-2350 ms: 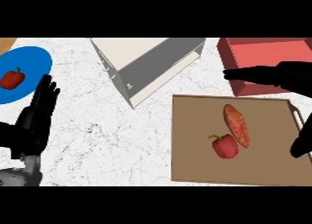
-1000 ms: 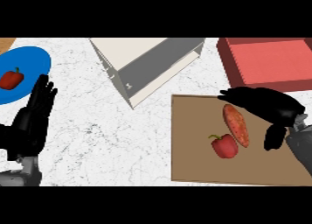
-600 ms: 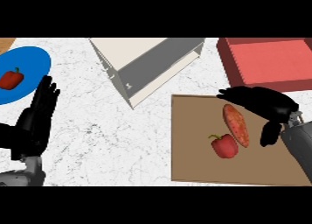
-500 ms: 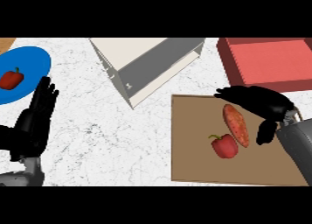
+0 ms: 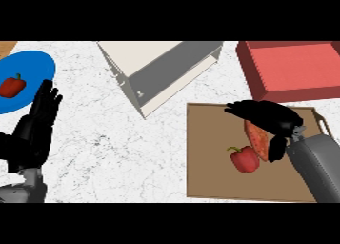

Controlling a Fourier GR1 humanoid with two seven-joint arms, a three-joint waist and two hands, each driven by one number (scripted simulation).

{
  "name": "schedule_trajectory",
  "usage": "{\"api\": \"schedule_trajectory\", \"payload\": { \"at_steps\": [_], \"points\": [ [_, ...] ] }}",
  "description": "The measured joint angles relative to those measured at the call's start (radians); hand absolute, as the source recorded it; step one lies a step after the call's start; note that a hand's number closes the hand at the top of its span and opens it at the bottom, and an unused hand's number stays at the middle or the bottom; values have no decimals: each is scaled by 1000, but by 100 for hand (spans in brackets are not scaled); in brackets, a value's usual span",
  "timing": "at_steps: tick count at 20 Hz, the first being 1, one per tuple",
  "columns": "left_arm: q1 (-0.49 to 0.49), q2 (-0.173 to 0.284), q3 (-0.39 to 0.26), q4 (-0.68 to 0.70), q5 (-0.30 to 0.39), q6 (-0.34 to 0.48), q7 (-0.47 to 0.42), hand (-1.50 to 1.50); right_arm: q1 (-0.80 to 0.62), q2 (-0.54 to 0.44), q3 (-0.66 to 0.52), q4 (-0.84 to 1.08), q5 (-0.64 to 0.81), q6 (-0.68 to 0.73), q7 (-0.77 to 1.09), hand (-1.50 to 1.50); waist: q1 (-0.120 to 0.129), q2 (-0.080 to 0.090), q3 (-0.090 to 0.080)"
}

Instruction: Pick the sweet potato from the tray and place it in the tiered shelf

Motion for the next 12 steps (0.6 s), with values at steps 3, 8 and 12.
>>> {"api": "schedule_trajectory", "payload": {
  "at_steps": [3, 8, 12],
  "points": [
    [-2, 2, 9, -11, 3, -13, 20, 0, -3, 14, 21, 65, 45, -25, -21, 150, 1, -1, -2],
    [10, -18, 7, -23, -17, -14, 17, 0, -27, 8, 27, 124, 98, -125, -132, 150, 4, -7, -6],
    [16, -40, -2, -33, -39, -3, 18, 0, -1, 11, 20, 97, 133, -195, -157, 150, 0, -9, -10]
  ]
}}
